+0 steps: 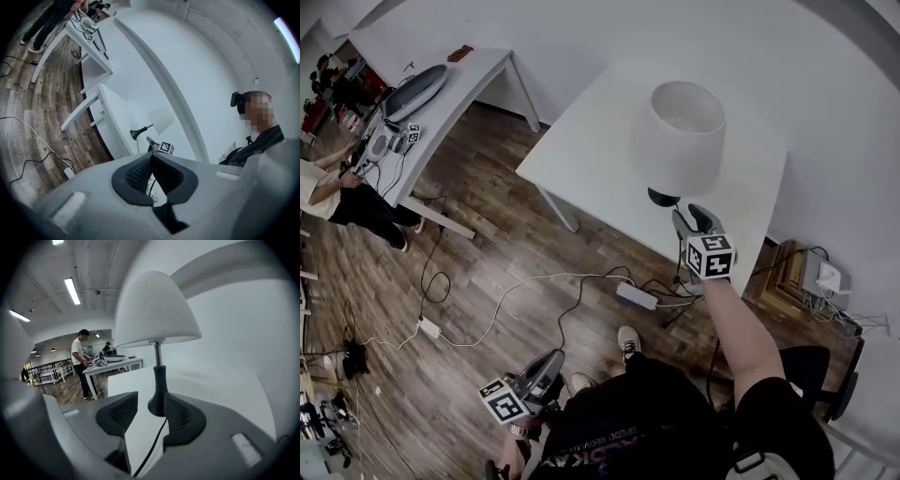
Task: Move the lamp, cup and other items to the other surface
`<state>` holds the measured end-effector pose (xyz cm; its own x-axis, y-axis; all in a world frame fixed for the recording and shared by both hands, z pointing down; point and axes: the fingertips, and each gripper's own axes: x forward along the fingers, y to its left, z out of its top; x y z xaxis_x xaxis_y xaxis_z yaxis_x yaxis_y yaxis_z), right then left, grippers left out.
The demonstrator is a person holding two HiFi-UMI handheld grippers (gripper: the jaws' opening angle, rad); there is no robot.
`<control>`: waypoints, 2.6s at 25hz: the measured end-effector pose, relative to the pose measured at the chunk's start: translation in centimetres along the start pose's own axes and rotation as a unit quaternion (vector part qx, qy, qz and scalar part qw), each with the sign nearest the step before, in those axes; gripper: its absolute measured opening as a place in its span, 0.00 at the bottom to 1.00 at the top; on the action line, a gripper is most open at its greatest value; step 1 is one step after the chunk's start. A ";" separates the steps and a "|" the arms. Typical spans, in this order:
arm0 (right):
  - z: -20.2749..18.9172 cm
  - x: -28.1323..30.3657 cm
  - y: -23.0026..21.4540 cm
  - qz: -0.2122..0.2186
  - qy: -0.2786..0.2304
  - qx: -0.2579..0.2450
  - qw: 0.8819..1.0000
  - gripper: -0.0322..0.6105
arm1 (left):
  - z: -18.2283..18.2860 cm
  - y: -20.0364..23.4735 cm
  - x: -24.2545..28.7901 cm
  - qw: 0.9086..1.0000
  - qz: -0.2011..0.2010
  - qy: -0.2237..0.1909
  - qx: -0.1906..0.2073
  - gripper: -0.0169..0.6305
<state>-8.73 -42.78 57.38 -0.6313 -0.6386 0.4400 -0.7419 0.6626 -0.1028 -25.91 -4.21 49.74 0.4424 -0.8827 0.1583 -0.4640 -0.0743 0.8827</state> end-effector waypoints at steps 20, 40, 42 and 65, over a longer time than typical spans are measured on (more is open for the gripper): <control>2.0 10.5 -2.3 0.020 -0.010 -0.023 0.999 0.42 | -1.1 1.2 0.6 0.998 0.057 -0.021 -0.035 0.02; 2.1 12.4 -2.4 0.008 0.003 -0.036 0.999 0.31 | -0.9 2.1 0.5 0.996 0.069 -0.016 -0.048 0.02; 2.1 12.3 -2.4 0.004 0.001 -0.038 0.999 0.31 | -0.9 2.1 0.2 0.996 0.072 -0.021 -0.049 0.02; 3.2 5.6 -3.3 -0.015 -0.038 -0.032 0.999 0.31 | -0.9 1.5 1.2 0.999 0.037 0.006 -0.034 0.02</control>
<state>-10.57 -49.77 57.34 -0.6262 -0.6844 0.3735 -0.7460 0.6652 -0.0316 -25.36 -4.91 51.66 0.4179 -0.8789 0.2300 -0.4435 0.0236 0.8960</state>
